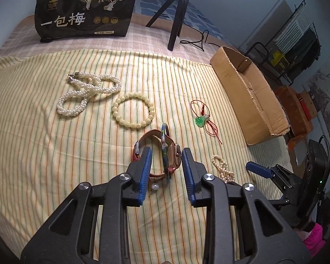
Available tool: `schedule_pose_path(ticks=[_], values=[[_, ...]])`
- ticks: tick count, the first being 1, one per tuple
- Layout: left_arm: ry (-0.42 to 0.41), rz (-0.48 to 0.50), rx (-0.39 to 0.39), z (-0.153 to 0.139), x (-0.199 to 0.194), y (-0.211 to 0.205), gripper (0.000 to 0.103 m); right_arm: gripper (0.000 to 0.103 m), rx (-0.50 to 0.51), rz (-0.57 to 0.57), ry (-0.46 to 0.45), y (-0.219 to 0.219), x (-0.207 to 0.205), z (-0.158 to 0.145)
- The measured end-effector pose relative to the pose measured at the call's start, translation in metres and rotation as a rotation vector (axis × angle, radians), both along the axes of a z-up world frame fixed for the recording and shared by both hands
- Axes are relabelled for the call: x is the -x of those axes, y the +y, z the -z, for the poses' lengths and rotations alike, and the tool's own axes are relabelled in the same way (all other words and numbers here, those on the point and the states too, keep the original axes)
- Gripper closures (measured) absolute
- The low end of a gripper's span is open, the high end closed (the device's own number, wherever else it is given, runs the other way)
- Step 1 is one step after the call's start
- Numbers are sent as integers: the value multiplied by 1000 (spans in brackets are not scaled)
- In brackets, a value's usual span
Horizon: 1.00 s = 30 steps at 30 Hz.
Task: Organize jewelry
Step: 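Move the left tool to the blue bangle while the right tool approaches the pearl strand, then close the left tool on the blue bangle while the right tool grasps the pearl strand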
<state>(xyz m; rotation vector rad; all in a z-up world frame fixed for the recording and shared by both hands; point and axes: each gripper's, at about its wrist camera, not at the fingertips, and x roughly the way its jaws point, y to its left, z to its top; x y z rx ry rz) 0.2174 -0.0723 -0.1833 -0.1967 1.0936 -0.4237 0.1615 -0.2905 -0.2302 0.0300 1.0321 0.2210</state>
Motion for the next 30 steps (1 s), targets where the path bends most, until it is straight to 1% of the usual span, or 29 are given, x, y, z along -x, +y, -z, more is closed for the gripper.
schedule_pose_path(ticks=[2,3,9,10,12,13,15,16,18,19,21,25,26,29,30], values=[[3,2,1,3,-2,-1,76,27,1,-5,4,1,-3,2],[7,2,2,5,-3,-1,80,27,2,-7,6,2,-4,3],[14,-3,5,10,-8,-2,81,28,15,-24,10,9,-10,7],[15,-2,4,10,-8,-2,83,29,25,-29,12,11,-11,7],[20,-1,5,12,-8,-3,88,35,50,-43,15,15,-12,8],[20,-1,4,13,-8,-4,88,37,71,-51,16,18,-12,8],[20,1,2,14,-8,-5,88,46,113,-66,19,22,-12,8],[21,2,3,15,-8,-5,89,49,133,-76,18,24,-11,8],[18,3,1,15,-8,-6,92,62,152,-88,17,25,-10,8],[17,2,1,15,-8,-6,93,65,156,-91,18,25,-10,7],[16,4,0,15,-8,-7,96,77,165,-94,18,24,-9,6],[3,18,-7,13,-6,-11,100,86,179,-95,8,24,-8,5],[-2,24,-5,12,-5,-13,101,91,183,-94,5,25,-7,5],[-17,38,1,9,-2,-17,102,92,181,-89,-2,25,-5,4],[-19,45,5,7,-1,-19,102,94,175,-87,-4,25,-5,3]])
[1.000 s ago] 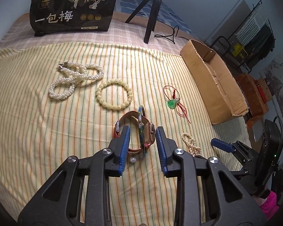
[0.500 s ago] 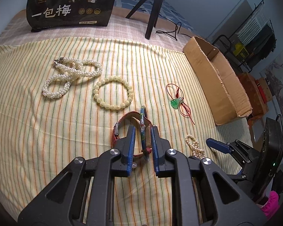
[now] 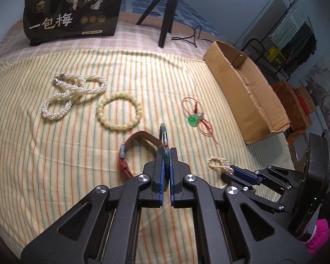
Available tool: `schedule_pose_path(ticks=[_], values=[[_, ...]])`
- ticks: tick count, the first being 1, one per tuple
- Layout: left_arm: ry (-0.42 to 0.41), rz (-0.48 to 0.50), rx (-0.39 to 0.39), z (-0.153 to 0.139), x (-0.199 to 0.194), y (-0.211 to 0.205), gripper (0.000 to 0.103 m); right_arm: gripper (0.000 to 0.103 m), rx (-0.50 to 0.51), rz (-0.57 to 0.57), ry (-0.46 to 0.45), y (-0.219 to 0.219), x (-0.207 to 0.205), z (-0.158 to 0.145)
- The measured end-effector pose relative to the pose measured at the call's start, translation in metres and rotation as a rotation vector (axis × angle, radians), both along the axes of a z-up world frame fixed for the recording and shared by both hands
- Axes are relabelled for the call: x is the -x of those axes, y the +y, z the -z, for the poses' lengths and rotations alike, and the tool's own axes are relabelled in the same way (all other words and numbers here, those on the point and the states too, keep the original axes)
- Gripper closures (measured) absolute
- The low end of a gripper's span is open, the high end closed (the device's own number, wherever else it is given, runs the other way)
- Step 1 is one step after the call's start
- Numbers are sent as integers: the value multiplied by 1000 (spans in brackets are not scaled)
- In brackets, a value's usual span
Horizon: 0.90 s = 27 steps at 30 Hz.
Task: Organize jewelry
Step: 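Close the left tool on the blue bangle while the right tool grasps the pearl strand, then lift and carry the blue bangle and pearl strand over the cardboard box with both tools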
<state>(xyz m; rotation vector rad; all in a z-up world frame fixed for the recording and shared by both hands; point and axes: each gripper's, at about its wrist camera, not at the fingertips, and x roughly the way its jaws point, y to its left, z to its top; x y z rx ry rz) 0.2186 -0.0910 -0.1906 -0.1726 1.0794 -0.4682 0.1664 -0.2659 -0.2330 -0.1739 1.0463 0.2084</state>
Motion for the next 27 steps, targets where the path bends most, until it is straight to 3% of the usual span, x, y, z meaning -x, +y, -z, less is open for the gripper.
schedule_pose_path(ticks=[5,27], values=[[-15,19,-3,-6,5,-6,102,99,-35,15,-14,-5,2,-7],[-91,34,36,-44,27,-6,102,99,-109,41,-101,-15,24,-53]])
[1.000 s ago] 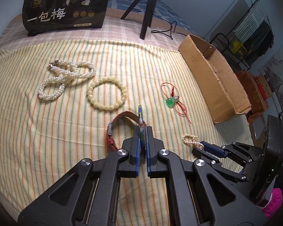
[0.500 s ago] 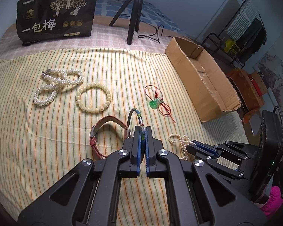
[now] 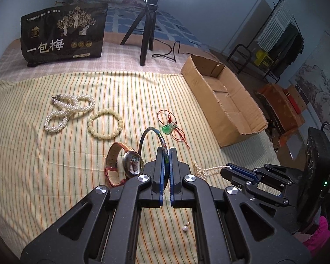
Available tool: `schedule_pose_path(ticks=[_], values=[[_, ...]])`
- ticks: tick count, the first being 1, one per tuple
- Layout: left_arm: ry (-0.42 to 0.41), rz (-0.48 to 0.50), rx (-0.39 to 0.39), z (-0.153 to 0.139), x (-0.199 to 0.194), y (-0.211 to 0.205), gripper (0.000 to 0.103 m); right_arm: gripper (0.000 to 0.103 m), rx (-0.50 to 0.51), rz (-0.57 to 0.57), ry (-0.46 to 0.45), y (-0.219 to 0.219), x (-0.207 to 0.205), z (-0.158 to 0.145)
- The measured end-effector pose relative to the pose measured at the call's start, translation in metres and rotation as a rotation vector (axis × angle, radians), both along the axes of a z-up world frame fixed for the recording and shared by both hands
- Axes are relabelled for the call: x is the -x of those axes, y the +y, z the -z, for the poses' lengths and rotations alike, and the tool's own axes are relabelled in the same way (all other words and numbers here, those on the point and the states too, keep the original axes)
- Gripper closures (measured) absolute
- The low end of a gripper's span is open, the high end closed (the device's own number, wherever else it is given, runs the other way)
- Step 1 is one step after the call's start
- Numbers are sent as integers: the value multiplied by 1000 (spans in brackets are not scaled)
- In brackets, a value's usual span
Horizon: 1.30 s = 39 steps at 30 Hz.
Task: Organize jewelry
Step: 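Lift and carry the blue bangle and pearl strand over the cardboard box with both tools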
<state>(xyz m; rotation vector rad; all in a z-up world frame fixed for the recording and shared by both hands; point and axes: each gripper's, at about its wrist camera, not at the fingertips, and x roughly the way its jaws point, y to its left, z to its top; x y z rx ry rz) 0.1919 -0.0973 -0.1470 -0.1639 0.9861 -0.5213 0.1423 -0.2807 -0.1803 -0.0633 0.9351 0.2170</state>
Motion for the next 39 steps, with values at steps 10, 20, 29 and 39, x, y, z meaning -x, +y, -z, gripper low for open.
schedule_pose_path(ticks=[10,20,29,39], values=[[-49,20,11,-23,11,0,102,99,-17,0,-56,-2,20,-35],[-81,31,24,-46,21,1,102,99,-13,-7,-123,-3,35,-74],[-115,44,27,-68,28,-1,102,99,-13,-17,-192,-3,44,-111],[-141,83,25,-85,31,-18,102,99,-10,-9,-252,-18,47,-150]])
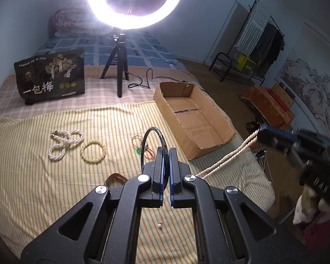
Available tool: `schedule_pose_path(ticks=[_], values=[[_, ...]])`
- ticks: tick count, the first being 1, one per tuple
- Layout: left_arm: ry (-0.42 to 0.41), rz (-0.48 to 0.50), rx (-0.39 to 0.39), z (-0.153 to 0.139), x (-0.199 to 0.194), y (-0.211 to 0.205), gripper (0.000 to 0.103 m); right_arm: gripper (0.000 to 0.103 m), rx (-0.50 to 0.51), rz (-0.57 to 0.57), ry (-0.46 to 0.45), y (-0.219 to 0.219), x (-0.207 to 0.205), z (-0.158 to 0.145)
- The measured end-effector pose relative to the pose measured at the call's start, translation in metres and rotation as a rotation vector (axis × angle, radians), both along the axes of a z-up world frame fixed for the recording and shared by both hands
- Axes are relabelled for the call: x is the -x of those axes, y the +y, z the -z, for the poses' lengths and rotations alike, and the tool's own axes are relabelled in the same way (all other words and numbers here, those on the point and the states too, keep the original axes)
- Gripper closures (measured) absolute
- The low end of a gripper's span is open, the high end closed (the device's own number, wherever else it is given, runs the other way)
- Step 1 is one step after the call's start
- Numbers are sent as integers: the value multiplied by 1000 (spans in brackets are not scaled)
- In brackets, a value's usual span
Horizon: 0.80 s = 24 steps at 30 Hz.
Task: Organize jewelry
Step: 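Lift and carry the blue bangle and pearl strand over the cardboard box with both tools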
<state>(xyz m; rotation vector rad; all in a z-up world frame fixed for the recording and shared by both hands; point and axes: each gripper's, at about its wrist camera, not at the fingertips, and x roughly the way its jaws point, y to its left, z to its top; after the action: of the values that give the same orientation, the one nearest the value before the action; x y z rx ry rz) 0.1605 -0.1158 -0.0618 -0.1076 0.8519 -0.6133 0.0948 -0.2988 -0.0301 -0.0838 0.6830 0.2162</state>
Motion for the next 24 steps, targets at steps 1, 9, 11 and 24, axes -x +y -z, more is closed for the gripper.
schedule_pose_path(ticks=[1,9,11,24], values=[[-2,4,0,-1,1,-2,102,99,2,5,-7,-4,-1,-5],[-22,43,10,-11,-7,-28,102,99,35,58,-47,-33,-14,-31],[-28,57,13,-13,-10,-38,102,99,39,71,-46,-42,-18,-34],[-3,117,43,-9,-38,-107,102,99,21,143,2,-93,-71,-25]])
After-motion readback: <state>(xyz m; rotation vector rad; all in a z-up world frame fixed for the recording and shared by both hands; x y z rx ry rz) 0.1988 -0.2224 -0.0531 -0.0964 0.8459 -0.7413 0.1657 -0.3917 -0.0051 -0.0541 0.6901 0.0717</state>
